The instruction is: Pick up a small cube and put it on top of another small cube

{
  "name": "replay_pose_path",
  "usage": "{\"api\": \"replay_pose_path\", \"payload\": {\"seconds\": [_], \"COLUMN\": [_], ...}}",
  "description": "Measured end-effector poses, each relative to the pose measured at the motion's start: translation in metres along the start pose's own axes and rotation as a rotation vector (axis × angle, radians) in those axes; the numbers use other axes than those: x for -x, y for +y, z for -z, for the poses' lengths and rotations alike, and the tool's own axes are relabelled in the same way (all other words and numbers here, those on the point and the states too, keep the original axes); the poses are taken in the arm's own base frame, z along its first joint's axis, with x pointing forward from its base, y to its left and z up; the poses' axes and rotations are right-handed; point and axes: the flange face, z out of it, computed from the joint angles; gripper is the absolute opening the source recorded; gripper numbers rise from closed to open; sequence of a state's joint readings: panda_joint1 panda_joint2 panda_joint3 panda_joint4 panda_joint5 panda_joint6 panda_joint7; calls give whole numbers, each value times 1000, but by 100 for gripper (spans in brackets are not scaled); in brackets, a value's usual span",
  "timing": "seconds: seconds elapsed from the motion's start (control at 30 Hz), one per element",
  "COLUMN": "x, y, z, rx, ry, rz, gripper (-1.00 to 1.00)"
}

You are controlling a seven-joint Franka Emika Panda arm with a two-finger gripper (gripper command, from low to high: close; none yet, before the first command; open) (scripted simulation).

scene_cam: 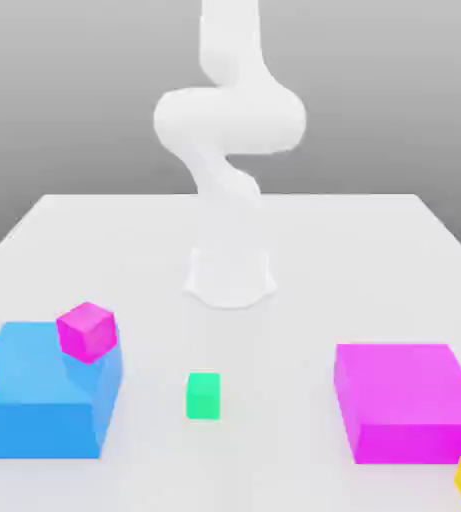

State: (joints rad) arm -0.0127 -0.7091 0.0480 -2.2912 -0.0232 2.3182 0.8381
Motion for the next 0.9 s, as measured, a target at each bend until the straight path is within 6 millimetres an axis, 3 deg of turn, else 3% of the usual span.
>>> {"api": "replay_pose_path", "payload": {"seconds": [0.23,0.43,0.67,0.9], "x": [46,104,197,295], "y": [-40,-56,-60,-42], "z": [-118,-213,-307,-380], "rx": [154,254,336,401], "ry": [-87,-175,-302,-445], "rz": [59,113,183,217], "gripper": [0,0,0,0]}}
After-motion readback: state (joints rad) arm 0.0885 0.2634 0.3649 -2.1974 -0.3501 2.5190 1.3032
